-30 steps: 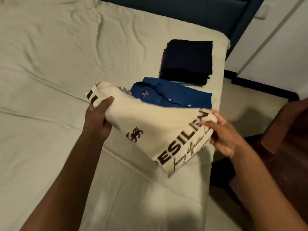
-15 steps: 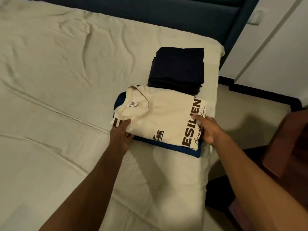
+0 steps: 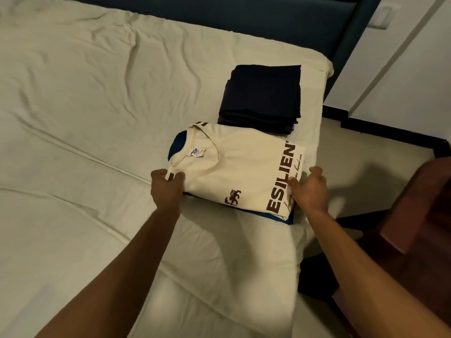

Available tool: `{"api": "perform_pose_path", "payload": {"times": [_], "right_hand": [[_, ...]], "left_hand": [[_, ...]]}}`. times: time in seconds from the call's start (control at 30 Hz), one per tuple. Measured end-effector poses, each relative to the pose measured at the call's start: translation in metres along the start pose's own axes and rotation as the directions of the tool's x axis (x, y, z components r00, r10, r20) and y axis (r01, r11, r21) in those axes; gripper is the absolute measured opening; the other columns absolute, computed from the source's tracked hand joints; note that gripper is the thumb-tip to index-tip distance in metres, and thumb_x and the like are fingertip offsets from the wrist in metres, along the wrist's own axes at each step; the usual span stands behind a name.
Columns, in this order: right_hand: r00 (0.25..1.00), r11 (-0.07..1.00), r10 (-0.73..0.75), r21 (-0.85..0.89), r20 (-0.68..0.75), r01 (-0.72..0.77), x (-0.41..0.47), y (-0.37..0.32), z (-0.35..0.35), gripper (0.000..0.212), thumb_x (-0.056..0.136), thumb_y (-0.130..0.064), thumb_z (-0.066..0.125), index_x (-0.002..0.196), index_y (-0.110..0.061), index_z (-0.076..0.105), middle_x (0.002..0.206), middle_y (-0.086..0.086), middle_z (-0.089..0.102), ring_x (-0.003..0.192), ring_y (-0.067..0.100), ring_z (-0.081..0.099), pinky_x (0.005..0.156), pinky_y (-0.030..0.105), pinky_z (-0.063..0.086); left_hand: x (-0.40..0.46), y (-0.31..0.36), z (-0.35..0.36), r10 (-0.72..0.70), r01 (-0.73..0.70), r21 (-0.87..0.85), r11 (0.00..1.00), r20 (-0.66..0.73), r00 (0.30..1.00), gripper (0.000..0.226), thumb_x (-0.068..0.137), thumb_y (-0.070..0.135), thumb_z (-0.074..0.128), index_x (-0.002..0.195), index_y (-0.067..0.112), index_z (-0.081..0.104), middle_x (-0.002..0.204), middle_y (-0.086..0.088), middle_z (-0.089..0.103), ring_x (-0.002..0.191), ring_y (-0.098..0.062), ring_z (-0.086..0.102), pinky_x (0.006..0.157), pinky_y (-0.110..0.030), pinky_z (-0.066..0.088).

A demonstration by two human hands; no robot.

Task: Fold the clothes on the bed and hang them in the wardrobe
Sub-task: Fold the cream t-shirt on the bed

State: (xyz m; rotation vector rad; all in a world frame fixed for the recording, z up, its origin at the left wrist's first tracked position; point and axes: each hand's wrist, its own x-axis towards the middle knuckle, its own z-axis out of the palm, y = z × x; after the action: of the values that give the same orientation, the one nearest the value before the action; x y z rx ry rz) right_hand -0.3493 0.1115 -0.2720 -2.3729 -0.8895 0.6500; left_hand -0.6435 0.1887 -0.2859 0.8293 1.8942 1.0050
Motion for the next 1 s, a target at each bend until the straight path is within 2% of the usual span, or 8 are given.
{"api": "perform_pose_path", "payload": {"times": [0.07,0.13,0.27,0.33,0.47,0.73,0.93,1.0], "right_hand": [[0.964,0.954,-0.243,-0.207,-0.105,0.217,-0.011,0.000,-0.003,0.059,0.094,-0.032,0.063,0.141,-0.009,0.036,0.135,0.019,0.046,0.116,0.038,0.052,0.089,0.049,0.048],[0.895,0.858,-0.437,-0.338,-0.088,0.386,-0.019,-0.006,-0.009,0.059,0.094,-0.033,0.061,0.143,-0.009,0.037,0.137,0.018,0.046,0.117,0.037,0.050,0.092,0.051,0.046],[0.774,0.683,-0.626,-0.413,0.094,0.603,-0.034,-0.021,-0.026,0.062,0.091,-0.036,0.064,0.145,-0.014,0.041,0.146,0.013,0.046,0.128,0.034,0.048,0.102,0.053,0.039],[0.697,0.589,-0.697,-0.420,0.167,0.690,-0.040,-0.032,-0.041,0.064,0.090,-0.038,0.065,0.145,-0.015,0.043,0.148,0.013,0.046,0.132,0.035,0.047,0.105,0.056,0.036],[0.606,0.487,-0.738,-0.387,0.298,0.783,-0.053,-0.058,-0.074,0.064,0.093,-0.040,0.062,0.148,-0.016,0.040,0.154,0.013,0.039,0.139,0.038,0.039,0.110,0.060,0.027],[0.491,0.393,-0.723,-0.296,0.485,0.871,-0.108,-0.098,-0.115,0.058,0.099,-0.042,0.050,0.150,-0.018,0.036,0.159,0.013,0.031,0.144,0.036,0.030,0.113,0.061,0.022],[0.374,0.314,-0.765,-0.205,0.525,0.927,-0.178,-0.095,-0.135,0.052,0.099,-0.042,0.047,0.146,-0.019,0.046,0.154,0.014,0.040,0.142,0.037,0.036,0.112,0.062,0.025],[0.296,0.245,-0.786,-0.166,0.543,0.955,-0.208,-0.085,-0.143,0.052,0.097,-0.044,0.044,0.143,-0.019,0.050,0.151,0.014,0.044,0.139,0.038,0.041,0.109,0.063,0.030]], "left_hand": [[-0.017,0.009,-0.001,0.227,-0.215,0.156,0.964,-0.063,0.972,0.050,0.085,0.022,0.069,0.130,0.010,0.051,0.128,-0.011,0.051,0.108,-0.023,0.053,0.090,-0.032,0.043],[-0.039,0.016,0.001,0.415,-0.393,0.257,0.883,-0.035,0.909,0.052,0.084,0.024,0.067,0.132,0.010,0.051,0.134,-0.012,0.049,0.119,-0.028,0.050,0.091,-0.036,0.042],[-0.093,0.029,0.006,0.516,-0.503,0.369,0.782,0.070,0.854,0.056,0.081,0.038,0.057,0.132,0.016,0.051,0.142,-0.008,0.046,0.127,-0.030,0.045,0.099,-0.049,0.043],[-0.125,0.044,0.008,0.521,-0.502,0.439,0.745,0.086,0.849,0.058,0.082,0.040,0.056,0.135,0.017,0.051,0.150,-0.008,0.041,0.133,-0.030,0.042,0.101,-0.050,0.041],[-0.176,0.067,0.004,0.504,-0.487,0.597,0.637,0.156,0.850,0.057,0.085,0.037,0.064,0.137,0.017,0.053,0.156,-0.011,0.036,0.141,-0.033,0.036,0.103,-0.051,0.039],[-0.238,0.093,-0.045,0.483,-0.439,0.718,0.540,0.163,0.860,0.055,0.083,0.039,0.068,0.133,0.019,0.057,0.155,-0.014,0.038,0.139,-0.037,0.039,0.101,-0.056,0.044],[-0.307,0.089,-0.109,0.439,-0.324,0.752,0.574,0.051,0.897,0.055,0.091,0.041,0.063,0.141,0.022,0.052,0.163,-0.011,0.024,0.149,-0.034,0.025,0.111,-0.056,0.032],[-0.339,0.077,-0.136,0.435,-0.270,0.765,0.585,-0.015,0.900,0.055,0.091,0.042,0.061,0.142,0.023,0.051,0.164,-0.010,0.023,0.150,-0.033,0.023,0.112,-0.056,0.032]]}}
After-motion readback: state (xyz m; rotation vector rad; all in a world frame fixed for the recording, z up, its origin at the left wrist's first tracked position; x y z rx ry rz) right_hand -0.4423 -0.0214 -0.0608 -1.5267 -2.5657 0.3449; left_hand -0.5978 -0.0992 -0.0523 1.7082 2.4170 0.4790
